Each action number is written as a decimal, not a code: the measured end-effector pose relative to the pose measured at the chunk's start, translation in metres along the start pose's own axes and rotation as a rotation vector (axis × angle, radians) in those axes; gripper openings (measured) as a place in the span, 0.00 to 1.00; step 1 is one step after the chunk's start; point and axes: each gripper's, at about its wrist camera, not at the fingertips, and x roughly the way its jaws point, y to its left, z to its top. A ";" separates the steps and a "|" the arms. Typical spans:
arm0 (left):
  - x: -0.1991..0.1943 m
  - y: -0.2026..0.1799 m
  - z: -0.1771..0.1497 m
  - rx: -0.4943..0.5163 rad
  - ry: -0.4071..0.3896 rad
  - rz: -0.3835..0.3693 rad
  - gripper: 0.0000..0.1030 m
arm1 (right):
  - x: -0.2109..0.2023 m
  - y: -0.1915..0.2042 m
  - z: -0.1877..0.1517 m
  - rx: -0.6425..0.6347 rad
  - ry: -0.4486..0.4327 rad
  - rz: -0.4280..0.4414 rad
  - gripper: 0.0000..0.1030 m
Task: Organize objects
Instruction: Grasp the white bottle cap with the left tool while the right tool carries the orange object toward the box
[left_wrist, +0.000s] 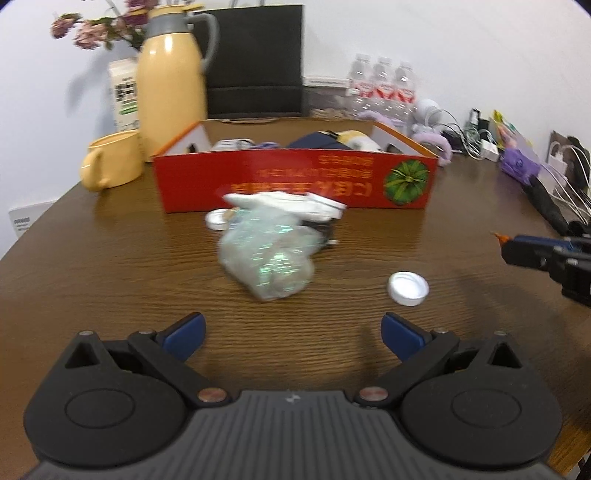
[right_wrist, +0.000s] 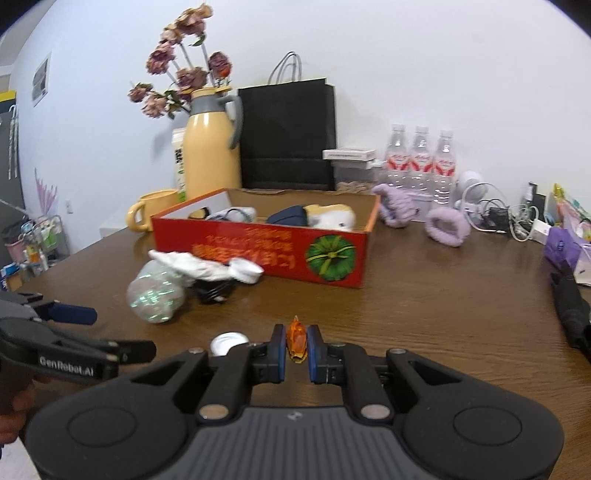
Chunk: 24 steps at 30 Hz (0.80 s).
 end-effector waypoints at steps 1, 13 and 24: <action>0.003 -0.005 0.002 0.009 0.003 -0.007 1.00 | 0.000 -0.004 0.000 0.002 -0.002 -0.003 0.10; 0.036 -0.051 0.020 0.053 0.031 -0.035 1.00 | 0.012 -0.031 0.004 0.015 -0.011 0.011 0.10; 0.035 -0.062 0.020 0.080 0.026 -0.086 0.29 | 0.022 -0.034 0.008 0.019 -0.007 0.021 0.10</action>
